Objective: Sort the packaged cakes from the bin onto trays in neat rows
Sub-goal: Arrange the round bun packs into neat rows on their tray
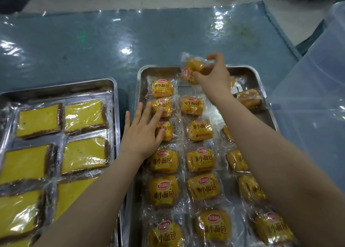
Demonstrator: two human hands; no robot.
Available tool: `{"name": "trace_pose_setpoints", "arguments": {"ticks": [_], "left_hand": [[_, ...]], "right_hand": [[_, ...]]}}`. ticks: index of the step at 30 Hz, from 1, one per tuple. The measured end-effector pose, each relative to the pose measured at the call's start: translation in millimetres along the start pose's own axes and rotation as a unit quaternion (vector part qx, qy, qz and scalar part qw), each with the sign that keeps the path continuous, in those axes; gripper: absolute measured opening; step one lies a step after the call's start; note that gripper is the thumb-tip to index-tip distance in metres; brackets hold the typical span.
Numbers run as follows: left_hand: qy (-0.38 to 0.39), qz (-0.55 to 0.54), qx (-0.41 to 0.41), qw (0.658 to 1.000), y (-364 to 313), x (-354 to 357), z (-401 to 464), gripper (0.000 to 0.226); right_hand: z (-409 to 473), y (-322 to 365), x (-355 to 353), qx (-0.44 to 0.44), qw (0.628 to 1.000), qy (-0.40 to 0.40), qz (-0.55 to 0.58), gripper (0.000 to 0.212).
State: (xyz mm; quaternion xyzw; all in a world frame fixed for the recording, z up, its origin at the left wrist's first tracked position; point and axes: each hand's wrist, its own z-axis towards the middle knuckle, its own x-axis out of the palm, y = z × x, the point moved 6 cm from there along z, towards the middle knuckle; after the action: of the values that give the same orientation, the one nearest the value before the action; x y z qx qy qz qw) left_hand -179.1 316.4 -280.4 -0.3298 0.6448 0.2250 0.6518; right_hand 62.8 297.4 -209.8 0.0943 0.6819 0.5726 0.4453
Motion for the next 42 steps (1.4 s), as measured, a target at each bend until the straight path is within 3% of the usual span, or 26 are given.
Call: {"name": "trace_pose_setpoints", "arguments": {"ticks": [3, 5, 9, 13, 15, 21, 23, 25, 31, 36, 42], "left_hand": [[0.002, -0.022, 0.005, 1.000, -1, -2, 0, 0.063], [0.007, -0.033, 0.007, 0.999, -1, -2, 0, 0.066], [0.015, -0.027, 0.006, 1.000, 0, 1, 1, 0.067], [0.018, -0.025, 0.006, 1.000, 1, 1, 1, 0.068], [0.017, -0.026, 0.003, 1.000, 1, 2, 2, 0.068], [0.017, -0.029, 0.003, 0.999, 2, 4, 2, 0.068], [0.016, -0.027, 0.002, 1.000, 2, 5, 2, 0.067], [0.017, -0.026, 0.002, 1.000, 2, 5, 3, 0.066], [0.016, -0.034, 0.001, 0.999, 1, 4, 2, 0.068], [0.021, -0.035, 0.001, 0.999, 1, 5, 3, 0.069], [0.023, -0.028, 0.002, 0.999, 1, 4, 3, 0.068]], "right_hand": [[0, -22, -1, 0.101, 0.993, -0.009, 0.052, 0.066], [-1, -35, -1, 0.121, 0.992, -0.005, -0.035, 0.062], [-4, -32, -5, 0.003, 0.965, -0.040, -0.261, 0.048], [-9, -25, 22, -0.143, 0.925, 0.083, -0.341, 0.054], [-9, -32, 29, -0.131, 0.923, 0.117, -0.343, 0.051], [3, -31, 30, -0.086, 0.948, 0.031, -0.305, 0.051], [1, -29, 36, -0.111, 0.934, 0.024, -0.337, 0.048], [-4, -28, 44, -0.145, 0.915, 0.045, -0.373, 0.050], [-21, -40, 65, -0.152, 0.903, 0.172, -0.363, 0.063], [-18, -42, 66, -0.121, 0.873, 0.192, -0.432, 0.071], [-10, -40, 69, -0.085, 0.876, 0.205, -0.427, 0.078]]}}
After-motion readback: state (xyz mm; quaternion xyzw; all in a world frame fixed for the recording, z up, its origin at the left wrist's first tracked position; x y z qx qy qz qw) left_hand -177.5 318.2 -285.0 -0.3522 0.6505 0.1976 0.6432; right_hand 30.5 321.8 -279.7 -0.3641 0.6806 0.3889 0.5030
